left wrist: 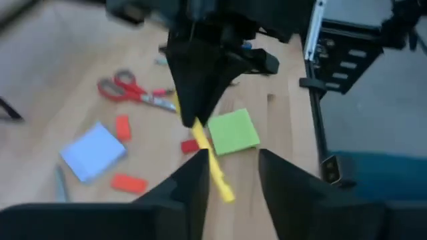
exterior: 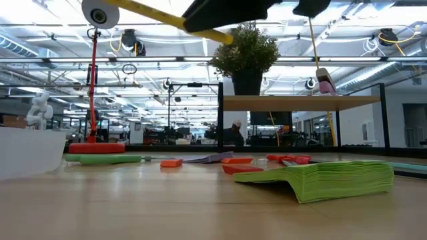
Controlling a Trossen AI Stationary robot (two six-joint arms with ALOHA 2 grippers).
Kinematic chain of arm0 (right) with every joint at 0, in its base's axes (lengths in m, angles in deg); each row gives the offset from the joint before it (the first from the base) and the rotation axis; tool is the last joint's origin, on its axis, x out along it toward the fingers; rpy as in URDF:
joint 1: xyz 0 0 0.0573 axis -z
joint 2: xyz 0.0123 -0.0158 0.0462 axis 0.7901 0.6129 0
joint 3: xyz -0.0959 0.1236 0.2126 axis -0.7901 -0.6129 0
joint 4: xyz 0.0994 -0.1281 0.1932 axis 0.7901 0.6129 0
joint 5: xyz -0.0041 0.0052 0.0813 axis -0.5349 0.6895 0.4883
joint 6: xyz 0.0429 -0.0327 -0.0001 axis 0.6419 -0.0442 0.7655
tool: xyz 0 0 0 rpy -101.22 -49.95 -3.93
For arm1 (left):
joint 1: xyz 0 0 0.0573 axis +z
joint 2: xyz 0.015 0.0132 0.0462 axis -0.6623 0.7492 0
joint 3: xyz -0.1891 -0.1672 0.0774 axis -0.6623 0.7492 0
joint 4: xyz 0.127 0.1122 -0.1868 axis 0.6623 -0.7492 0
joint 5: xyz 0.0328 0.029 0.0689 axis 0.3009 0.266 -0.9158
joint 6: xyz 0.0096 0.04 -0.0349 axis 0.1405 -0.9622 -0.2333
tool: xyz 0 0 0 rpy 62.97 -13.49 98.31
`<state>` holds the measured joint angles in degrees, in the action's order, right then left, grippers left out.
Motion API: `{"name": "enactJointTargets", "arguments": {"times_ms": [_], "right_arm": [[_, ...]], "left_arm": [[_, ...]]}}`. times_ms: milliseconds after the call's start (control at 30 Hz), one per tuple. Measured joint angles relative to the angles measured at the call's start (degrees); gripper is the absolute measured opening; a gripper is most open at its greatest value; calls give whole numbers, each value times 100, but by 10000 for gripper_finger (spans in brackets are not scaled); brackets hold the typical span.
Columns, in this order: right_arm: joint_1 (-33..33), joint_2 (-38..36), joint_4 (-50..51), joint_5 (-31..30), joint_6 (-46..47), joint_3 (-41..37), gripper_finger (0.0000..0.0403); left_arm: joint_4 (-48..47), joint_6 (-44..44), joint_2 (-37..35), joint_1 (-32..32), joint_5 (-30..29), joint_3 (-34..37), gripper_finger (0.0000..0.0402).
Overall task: Pack school essentials
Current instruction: Put the yellow pen into the pink supply box
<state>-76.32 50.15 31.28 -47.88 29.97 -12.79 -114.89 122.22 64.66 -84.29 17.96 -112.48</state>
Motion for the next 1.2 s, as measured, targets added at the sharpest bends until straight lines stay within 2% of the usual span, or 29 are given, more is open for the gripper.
{"name": "enactJointTargets", "arguments": {"times_ms": [100, 300, 400, 533, 700, 833, 1100, 1200], "right_arm": [[0, 50, -106, -213, -488, 2, 37], [0, 54, -185, -538, -1230, 0, 37], [0, 51, -296, -755, -1805, 0, 37], [2, 51, -325, -791, -2381, 0, 37], [0, 51, -786, -786, -2881, 0, 37], [0, 51, -973, -786, -3206, 2, 38], [15, 51, -995, -784, -3460, 2, 45], [13, 51, -1000, -780, -3462, 2, 61]], "left_arm": [[-4, 648, 187, 52, 82, 0, 182], [-23, 1197, 560, 86, 53, 0, 245], [-104, 1569, 686, 271, -20, 0, 257], [-59, 1852, 799, 495, 76, 0, 253], [-172, 2164, 926, 677, 92, 0, 226], [-180, 2239, 945, 723, 177, 2, 189], [-179, 2217, 926, 567, 152, 0, 62], [-191, 2152, 926, 507, 163, 0, 24]]}}
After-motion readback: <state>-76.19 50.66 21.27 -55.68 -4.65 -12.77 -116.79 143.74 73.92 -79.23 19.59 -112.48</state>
